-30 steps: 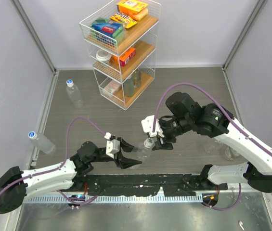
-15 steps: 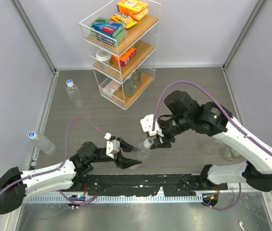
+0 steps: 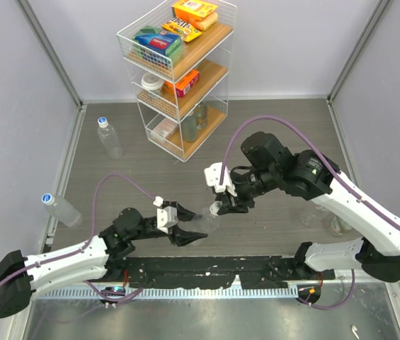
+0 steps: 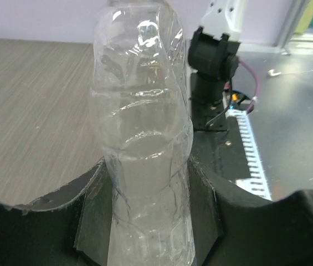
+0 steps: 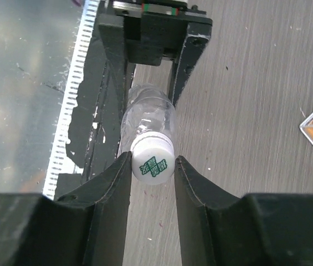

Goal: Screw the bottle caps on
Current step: Screw the bottle cap onto the plastic bottle.

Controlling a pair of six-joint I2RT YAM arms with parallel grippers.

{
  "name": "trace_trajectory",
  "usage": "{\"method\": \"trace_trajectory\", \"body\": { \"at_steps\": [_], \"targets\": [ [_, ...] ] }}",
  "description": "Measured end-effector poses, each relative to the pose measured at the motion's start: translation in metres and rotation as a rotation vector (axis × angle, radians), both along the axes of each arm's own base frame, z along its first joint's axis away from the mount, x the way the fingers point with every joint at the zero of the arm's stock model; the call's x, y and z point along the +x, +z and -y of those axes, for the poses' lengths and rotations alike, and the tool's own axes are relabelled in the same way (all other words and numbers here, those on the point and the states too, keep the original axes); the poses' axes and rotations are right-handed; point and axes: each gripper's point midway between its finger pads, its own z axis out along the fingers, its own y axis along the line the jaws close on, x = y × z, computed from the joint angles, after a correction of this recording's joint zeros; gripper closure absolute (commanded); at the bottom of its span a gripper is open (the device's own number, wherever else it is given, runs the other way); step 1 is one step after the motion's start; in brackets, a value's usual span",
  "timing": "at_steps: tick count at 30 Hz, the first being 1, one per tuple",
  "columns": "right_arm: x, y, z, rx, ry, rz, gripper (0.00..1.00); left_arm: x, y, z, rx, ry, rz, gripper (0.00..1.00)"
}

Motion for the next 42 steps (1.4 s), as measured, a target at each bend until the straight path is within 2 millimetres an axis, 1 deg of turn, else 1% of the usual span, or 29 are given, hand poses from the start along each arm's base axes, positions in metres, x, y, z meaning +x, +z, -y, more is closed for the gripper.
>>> {"method": "trace_trajectory", "body": {
  "at_steps": [2, 3, 7, 9, 15, 18, 20, 24, 26, 28, 29, 31, 32, 34, 35, 36, 37, 38, 40, 41, 42],
  "targets": [
    [0.005, -0.003, -0.001, 0.000, -0.053, -0.026, 0.99, 0.007, -0.002, -0.001, 0.042, 0.031, 0.020, 1.00],
    [0.010, -0.005, -0.001, 0.003, -0.094, -0.041, 0.99, 0.014, -0.002, 0.000, 0.085, 0.061, 0.028, 1.00],
    [0.038, -0.010, 0.000, 0.053, -0.326, -0.116, 0.99, 0.040, -0.005, -0.004, 0.216, 0.174, 0.069, 1.00],
    [0.049, -0.016, 0.000, 0.071, -0.442, -0.170, 0.99, 0.054, -0.009, -0.007, 0.278, 0.234, 0.095, 1.00],
    [0.087, -0.041, -0.005, 0.100, -0.839, -0.425, 0.99, 0.087, -0.030, -0.017, 0.418, 0.374, 0.133, 1.00],
    [0.102, -0.058, -0.007, 0.118, -1.021, -0.526, 0.99, 0.101, -0.047, -0.021, 0.492, 0.428, 0.126, 1.00],
    [0.110, -0.066, -0.006, 0.131, -1.145, -0.586, 0.99, 0.107, -0.054, -0.021, 0.526, 0.448, 0.125, 1.00],
    [0.131, -0.069, -0.004, 0.215, -1.354, -0.664, 0.99, 0.126, -0.054, -0.020, 0.565, 0.517, 0.126, 1.00],
    [0.140, -0.070, -0.003, 0.269, -1.428, -0.697, 0.99, 0.132, -0.054, -0.020, 0.577, 0.543, 0.127, 1.00],
    [0.147, -0.073, -0.002, 0.319, -1.492, -0.734, 0.90, 0.136, -0.054, -0.022, 0.586, 0.564, 0.128, 1.00],
    [0.150, -0.075, -0.002, 0.338, -1.518, -0.750, 0.80, 0.136, -0.054, -0.023, 0.587, 0.567, 0.128, 1.00],
    [0.154, -0.075, -0.002, 0.372, -1.558, -0.770, 0.82, 0.137, -0.053, -0.023, 0.585, 0.576, 0.130, 1.00],
    [0.157, -0.074, -0.001, 0.389, -1.576, -0.776, 0.81, 0.138, -0.052, -0.023, 0.580, 0.577, 0.132, 1.00],
    [0.159, -0.072, 0.000, 0.412, -1.592, -0.783, 0.71, 0.138, -0.049, -0.022, 0.570, 0.576, 0.135, 1.00],
    [0.160, -0.071, 0.000, 0.423, -1.591, -0.782, 0.58, 0.137, -0.048, -0.022, 0.567, 0.575, 0.136, 1.00],
    [0.160, -0.068, 0.001, 0.435, -1.586, -0.780, 0.54, 0.137, -0.046, -0.022, 0.560, 0.575, 0.138, 1.00],
    [0.159, -0.066, 0.001, 0.443, -1.580, -0.780, 0.46, 0.137, -0.044, -0.022, 0.555, 0.574, 0.138, 1.00],
    [0.160, -0.060, 0.000, 0.466, -1.568, -0.782, 0.42, 0.135, -0.041, -0.020, 0.549, 0.563, 0.141, 1.00],
    [0.163, -0.048, -0.005, 0.528, -1.534, -0.791, 0.27, 0.127, -0.026, -0.006, 0.501, 0.502, 0.154, 1.00],
    [0.163, -0.040, -0.008, 0.567, -1.506, -0.800, 0.24, 0.123, -0.018, 0.001, 0.474, 0.474, 0.162, 1.00],
    [0.163, -0.034, -0.012, 0.591, -1.478, -0.812, 0.18, 0.119, -0.011, 0.007, 0.447, 0.451, 0.169, 1.00]
  ]
}}
